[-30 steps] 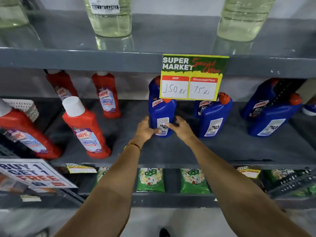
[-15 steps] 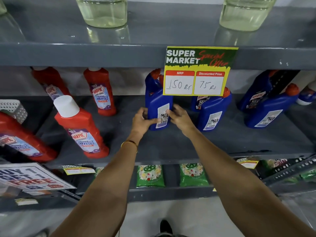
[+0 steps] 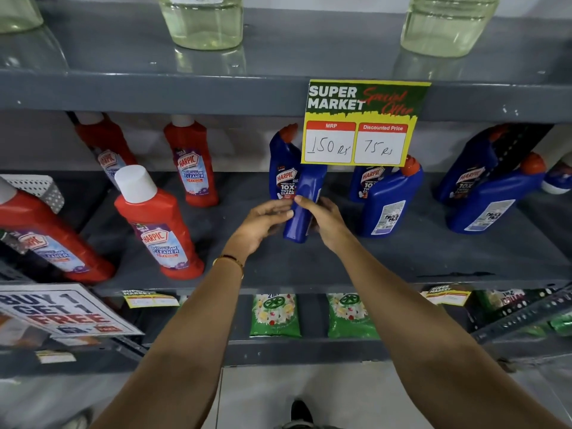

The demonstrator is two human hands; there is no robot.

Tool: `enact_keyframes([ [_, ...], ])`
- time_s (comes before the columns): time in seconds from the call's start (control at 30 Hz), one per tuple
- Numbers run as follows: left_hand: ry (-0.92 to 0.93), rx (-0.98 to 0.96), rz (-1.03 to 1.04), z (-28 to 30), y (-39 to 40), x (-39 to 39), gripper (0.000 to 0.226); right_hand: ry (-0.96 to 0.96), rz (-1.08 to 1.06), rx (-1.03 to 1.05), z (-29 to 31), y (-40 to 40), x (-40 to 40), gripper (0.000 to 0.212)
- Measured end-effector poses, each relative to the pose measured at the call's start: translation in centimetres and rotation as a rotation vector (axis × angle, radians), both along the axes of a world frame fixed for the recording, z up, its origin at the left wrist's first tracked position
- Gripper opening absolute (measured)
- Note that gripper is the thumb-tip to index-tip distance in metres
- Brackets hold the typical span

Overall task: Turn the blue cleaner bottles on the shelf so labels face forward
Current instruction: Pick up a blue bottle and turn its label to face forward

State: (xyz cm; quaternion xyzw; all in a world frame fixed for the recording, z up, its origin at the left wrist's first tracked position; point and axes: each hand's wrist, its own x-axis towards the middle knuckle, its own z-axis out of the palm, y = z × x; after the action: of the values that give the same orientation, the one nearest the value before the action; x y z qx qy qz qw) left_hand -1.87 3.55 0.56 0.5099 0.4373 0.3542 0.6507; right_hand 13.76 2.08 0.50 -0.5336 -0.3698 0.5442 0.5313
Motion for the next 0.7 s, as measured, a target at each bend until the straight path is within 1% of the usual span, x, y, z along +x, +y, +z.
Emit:
enact_keyframes([
  [0.07, -0.008, -0.168, -0.063, -0.3, -0.1, 0.0, 0.035, 0.059, 0.014, 0.005, 0.2, -0.1, 0.3, 0.049],
  [0.13, -0.060, -0.287, -0.107, -0.5, -0.5, 0.4, 0.044, 0.112, 0.055, 0.033, 0.5, -0.2, 0.6, 0.031],
  [0.17, -0.107, -0.311, -0.111, -0.4, -0.6, 0.7, 0.047, 0.127, 0.072, 0.041, 0.6, -0.2, 0.8, 0.023],
  [0.23, -0.170, -0.300, -0.093, -0.2, -0.9, 1.2, 0.046, 0.153, 0.082, 0.039, 0.7, -0.4, 1.2, 0.024],
  [0.3, -0.182, -0.284, -0.047, -0.1, -1.0, 1.5, 0.047, 0.161, 0.105, 0.050, 0.7, -0.4, 1.7, 0.028],
  [0.37, -0.165, -0.286, 0.004, -0.3, -1.2, 1.7, 0.053, 0.165, 0.137, 0.057, 0.6, -0.4, 1.9, 0.027],
  [0.43, -0.112, -0.262, 0.003, -0.6, -1.2, 1.8, 0.056, 0.155, 0.166, 0.056, 0.6, -0.3, 1.8, 0.026],
  [0.53, -0.039, -0.198, 0.022, -0.7, -1.2, 2.1, 0.063, 0.079, 0.179, 0.044, 0.7, -0.2, 1.4, 0.032],
  [0.7, 0.031, -0.074, 0.180, -0.6, -0.9, 1.9, 0.065, -0.078, 0.194, 0.113, 1.1, 0.2, 1.7, 0.033],
])
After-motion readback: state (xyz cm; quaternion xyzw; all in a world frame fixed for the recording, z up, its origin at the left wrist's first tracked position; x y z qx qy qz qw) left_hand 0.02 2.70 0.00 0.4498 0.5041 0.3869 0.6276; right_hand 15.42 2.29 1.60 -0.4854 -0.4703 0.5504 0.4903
